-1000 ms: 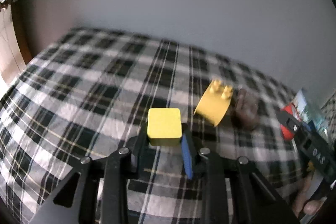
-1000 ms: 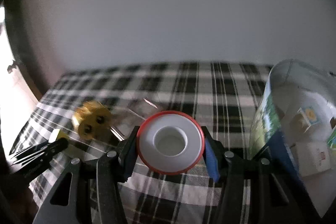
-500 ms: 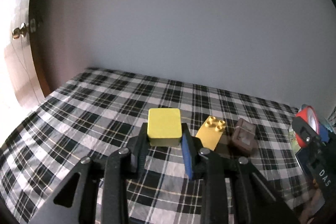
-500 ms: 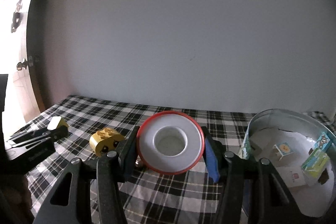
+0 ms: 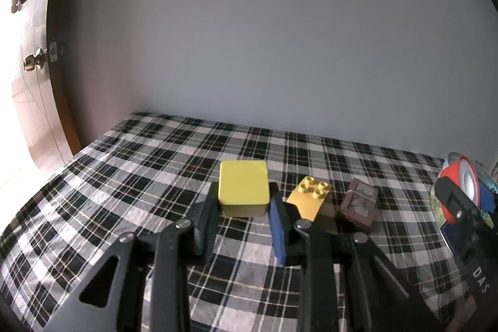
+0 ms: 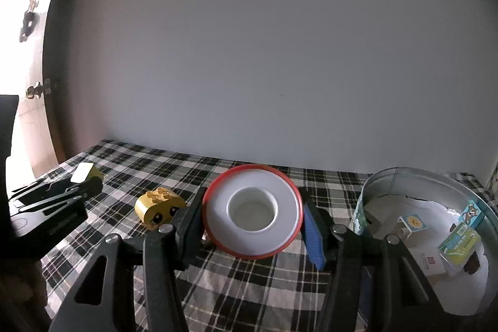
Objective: Organize rigid objects
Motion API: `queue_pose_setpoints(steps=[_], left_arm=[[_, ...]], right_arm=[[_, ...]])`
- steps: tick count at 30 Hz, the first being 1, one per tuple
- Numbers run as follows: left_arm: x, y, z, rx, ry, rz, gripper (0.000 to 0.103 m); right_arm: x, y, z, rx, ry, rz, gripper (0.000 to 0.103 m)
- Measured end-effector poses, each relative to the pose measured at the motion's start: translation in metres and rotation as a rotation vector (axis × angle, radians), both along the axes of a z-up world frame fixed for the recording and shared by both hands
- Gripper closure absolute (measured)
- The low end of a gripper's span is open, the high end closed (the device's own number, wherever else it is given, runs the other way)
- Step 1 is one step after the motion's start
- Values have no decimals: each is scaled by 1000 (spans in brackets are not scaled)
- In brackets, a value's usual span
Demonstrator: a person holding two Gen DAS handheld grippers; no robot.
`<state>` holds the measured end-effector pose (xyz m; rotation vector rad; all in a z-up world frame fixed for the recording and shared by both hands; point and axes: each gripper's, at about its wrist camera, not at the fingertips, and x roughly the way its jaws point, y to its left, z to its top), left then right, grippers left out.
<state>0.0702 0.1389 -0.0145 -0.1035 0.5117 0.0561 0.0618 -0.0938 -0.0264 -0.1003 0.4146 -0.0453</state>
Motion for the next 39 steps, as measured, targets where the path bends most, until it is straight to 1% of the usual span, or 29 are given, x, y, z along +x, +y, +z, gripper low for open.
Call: queue_pose_setpoints(steps=[10, 19, 30, 39], left_arm=[[-3, -12, 1, -6, -6, -24, 75], [-10, -28, 2, 11, -21, -54, 75], [-18, -46, 5, 34, -32, -76, 75], [-23, -58, 5, 26, -24, -95, 75]], right_arm=[[-13, 1, 0, -7, 4, 9, 46], [-22, -1, 1, -18, 2, 9, 46], [-32, -11, 2, -35, -4, 4, 46], [-39, -21, 3, -48, -8, 9, 46]])
